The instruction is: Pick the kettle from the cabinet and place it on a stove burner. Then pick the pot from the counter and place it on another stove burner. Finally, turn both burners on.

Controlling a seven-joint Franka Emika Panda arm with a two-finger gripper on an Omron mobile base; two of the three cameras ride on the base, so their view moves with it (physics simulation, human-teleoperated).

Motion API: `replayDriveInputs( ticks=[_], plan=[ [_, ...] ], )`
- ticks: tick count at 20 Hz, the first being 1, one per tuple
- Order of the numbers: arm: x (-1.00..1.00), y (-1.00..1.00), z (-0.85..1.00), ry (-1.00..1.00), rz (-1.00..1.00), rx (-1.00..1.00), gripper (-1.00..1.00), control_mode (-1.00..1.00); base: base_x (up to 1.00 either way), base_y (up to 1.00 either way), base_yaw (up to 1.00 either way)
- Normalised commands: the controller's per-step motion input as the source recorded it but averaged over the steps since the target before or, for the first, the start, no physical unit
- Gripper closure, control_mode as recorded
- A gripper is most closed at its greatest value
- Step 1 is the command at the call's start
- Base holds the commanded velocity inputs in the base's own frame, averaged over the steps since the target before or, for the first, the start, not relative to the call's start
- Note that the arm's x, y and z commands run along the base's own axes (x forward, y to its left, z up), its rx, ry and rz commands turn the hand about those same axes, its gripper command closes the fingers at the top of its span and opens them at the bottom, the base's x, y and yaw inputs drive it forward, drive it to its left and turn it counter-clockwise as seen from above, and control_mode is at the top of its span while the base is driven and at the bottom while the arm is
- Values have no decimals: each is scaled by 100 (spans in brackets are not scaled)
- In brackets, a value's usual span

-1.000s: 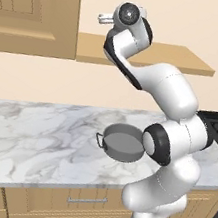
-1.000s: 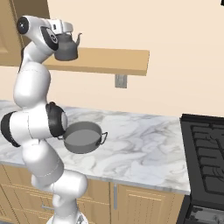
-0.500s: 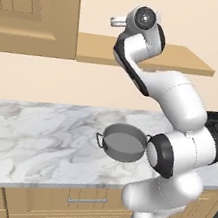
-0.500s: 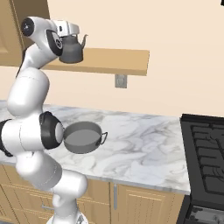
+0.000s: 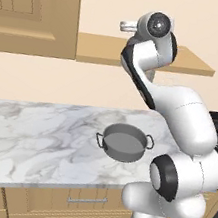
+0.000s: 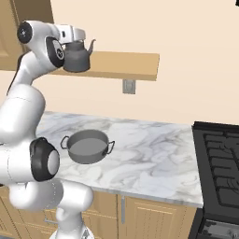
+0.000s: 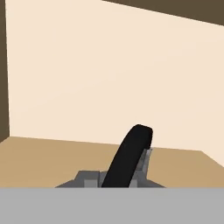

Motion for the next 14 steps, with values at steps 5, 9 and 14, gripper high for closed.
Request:
replayDriveInputs(
  ticks=[5,9,14],
  plan=[
    [-59,-6,0,-1,-3,1,100,-100,0,0,0],
    [-59,-9,0,0,-3,3,100,-100,0,0,0],
    [-55,-15,0,0,-2,3,100,-100,0,0,0]
  ],
)
